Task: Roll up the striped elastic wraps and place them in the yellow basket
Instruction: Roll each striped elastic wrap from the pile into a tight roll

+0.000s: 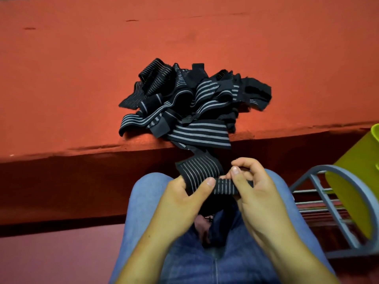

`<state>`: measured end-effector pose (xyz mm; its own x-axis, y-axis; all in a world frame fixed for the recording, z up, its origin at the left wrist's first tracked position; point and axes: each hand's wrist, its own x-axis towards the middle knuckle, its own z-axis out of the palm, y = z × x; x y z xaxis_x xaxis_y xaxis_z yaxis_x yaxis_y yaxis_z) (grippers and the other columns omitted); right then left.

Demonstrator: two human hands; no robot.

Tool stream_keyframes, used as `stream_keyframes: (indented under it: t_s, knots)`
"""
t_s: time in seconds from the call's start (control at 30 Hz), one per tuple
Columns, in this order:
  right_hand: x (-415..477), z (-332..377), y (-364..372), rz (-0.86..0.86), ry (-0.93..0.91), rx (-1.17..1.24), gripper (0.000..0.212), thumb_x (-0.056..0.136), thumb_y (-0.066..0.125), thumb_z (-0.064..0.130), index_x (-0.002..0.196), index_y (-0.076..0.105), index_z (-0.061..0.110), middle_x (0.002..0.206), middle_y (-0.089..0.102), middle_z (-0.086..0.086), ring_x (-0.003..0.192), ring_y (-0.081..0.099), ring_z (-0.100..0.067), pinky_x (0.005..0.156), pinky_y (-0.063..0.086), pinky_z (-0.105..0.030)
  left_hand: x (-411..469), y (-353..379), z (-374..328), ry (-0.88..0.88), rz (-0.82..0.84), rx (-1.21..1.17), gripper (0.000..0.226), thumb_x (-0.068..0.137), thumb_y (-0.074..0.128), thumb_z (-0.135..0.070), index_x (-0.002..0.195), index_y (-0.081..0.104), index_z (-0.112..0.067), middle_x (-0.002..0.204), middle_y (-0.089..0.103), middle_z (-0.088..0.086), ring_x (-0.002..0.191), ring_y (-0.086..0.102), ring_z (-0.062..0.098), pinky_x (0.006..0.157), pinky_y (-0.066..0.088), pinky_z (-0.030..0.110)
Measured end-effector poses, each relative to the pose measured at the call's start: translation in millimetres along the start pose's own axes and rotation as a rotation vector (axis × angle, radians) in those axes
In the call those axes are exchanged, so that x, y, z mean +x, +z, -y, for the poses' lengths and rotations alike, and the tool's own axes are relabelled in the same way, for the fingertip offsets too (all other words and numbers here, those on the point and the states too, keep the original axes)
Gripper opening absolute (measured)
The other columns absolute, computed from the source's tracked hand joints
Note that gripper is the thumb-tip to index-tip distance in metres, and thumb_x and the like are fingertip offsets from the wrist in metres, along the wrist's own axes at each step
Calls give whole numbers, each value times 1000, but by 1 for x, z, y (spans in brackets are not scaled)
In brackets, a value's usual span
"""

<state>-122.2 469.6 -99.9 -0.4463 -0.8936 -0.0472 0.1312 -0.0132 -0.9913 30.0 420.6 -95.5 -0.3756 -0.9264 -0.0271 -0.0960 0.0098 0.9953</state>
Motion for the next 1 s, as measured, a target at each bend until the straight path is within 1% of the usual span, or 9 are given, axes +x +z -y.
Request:
stream_keyframes:
  t_s: [0.13, 0.3, 0.37, 0.47, 0.5, 0.57, 0.67, 0.8, 1.0]
  knots:
    - [5, 3, 3, 21, 7, -10, 17, 105, 59, 25, 99, 68, 38, 89, 73, 0, 74, 62, -12, 72, 47, -39, 6, -1, 0, 64, 28, 42, 22, 96, 72, -10, 117, 75, -16, 114, 78, -2, 111, 73, 14, 97, 58, 31]
    - [16, 9, 10, 50, 9, -8, 14, 104, 62, 28, 101, 69, 40, 93, 69, 3, 67, 60, -3, 67, 48, -32, 18, -10, -10, 105, 3, 104, 26, 93, 76, -13, 118, 77, -21, 110, 79, -10, 107, 73, 8, 93, 58, 30]
    - [23, 15, 15, 74, -3, 13, 5, 100, 66, 36, 103, 70, 39, 95, 66, 2, 79, 63, -11, 78, 55, -42, 26, -13, -16, 141, -14, 106, 27, 92, 77, -11, 118, 77, -20, 110, 79, -10, 107, 73, 7, 95, 58, 31]
    - [34, 28, 20, 125, -29, 48, 23, 84, 71, 48, 105, 70, 38, 100, 66, 3, 106, 67, -30, 103, 53, -54, 40, -16, -28, 208, -28, 119, 26, 93, 75, -8, 117, 78, -19, 110, 79, -12, 108, 72, 5, 97, 57, 28]
    - [38, 31, 21, 137, -34, 82, 22, 84, 73, 44, 104, 71, 36, 103, 68, 2, 110, 67, -30, 104, 53, -53, 45, -17, -31, 224, -33, 127, 26, 94, 74, -8, 116, 78, -20, 110, 79, -11, 108, 72, 6, 97, 56, 29]
    - [46, 35, 22, 178, -28, 176, 18, 92, 76, 24, 109, 69, 26, 104, 72, 1, 105, 70, -22, 99, 57, -41, 57, -19, -37, 231, -64, 131, 22, 95, 74, -11, 114, 78, -20, 108, 79, -10, 107, 73, 7, 98, 57, 35]
    - [55, 40, 26, 194, -33, 225, 18, 99, 65, 4, 113, 65, 15, 101, 74, -2, 101, 70, -15, 91, 57, -27, 76, -19, -44, 216, -127, 148, 9, 94, 76, -16, 102, 79, -18, 99, 80, -7, 97, 75, 8, 91, 59, 35]
    - [71, 42, 28, 128, -51, 237, 20, 103, 57, 0, 114, 67, 14, 110, 76, 1, 107, 70, -10, 91, 56, -24, 103, -11, -61, 174, -111, 229, 4, 93, 76, -21, 92, 78, -17, 90, 79, -8, 84, 74, 3, 79, 57, 25]
    - [102, 41, 20, -37, -36, 298, 21, 105, 55, 2, 116, 66, 16, 115, 75, 4, 108, 72, -6, 95, 56, -26, 155, 11, -79, 21, 62, 339, 12, 91, 75, -27, 88, 76, -16, 86, 78, -3, 81, 75, 17, 83, 62, 40]
